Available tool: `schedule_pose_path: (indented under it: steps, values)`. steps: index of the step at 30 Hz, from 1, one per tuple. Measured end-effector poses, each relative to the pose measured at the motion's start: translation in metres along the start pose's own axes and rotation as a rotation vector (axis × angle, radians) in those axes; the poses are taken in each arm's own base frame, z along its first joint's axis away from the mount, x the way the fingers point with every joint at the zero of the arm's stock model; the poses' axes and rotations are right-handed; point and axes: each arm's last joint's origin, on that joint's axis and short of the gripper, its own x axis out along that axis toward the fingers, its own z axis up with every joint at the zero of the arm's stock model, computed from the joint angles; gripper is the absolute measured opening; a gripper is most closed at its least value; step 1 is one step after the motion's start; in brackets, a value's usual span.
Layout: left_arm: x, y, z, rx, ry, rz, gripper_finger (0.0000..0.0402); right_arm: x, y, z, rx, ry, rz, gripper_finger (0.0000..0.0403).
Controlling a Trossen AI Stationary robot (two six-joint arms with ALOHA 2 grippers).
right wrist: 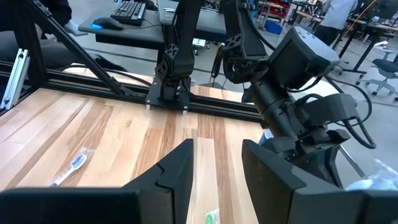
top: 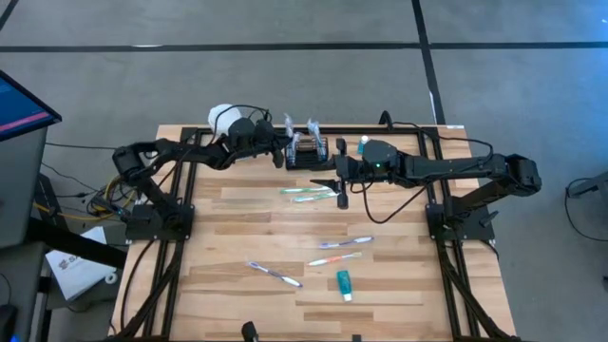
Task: Pick & Place toothbrushing station
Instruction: Put the blue toothbrush into the black wire organizer
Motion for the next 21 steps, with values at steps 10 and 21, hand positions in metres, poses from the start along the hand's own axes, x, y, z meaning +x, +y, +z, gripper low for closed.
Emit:
schedule_pose_path:
  steps: [10, 21]
  values:
    - [-0.004, -0.0011, 0.0041, 0.001, -0.007, -0.002, 0.0043, 0.0, 0.0008, -0.0031, 0.003, 0.031, 0.007, 0.0127]
    - [-0.0058, -0.0005, 0.0037, -0.004, 0.02, 0.029, 0.0077, 0.0, 0.0007, -0.0032, 0.003, 0.032, 0.007, 0.0127]
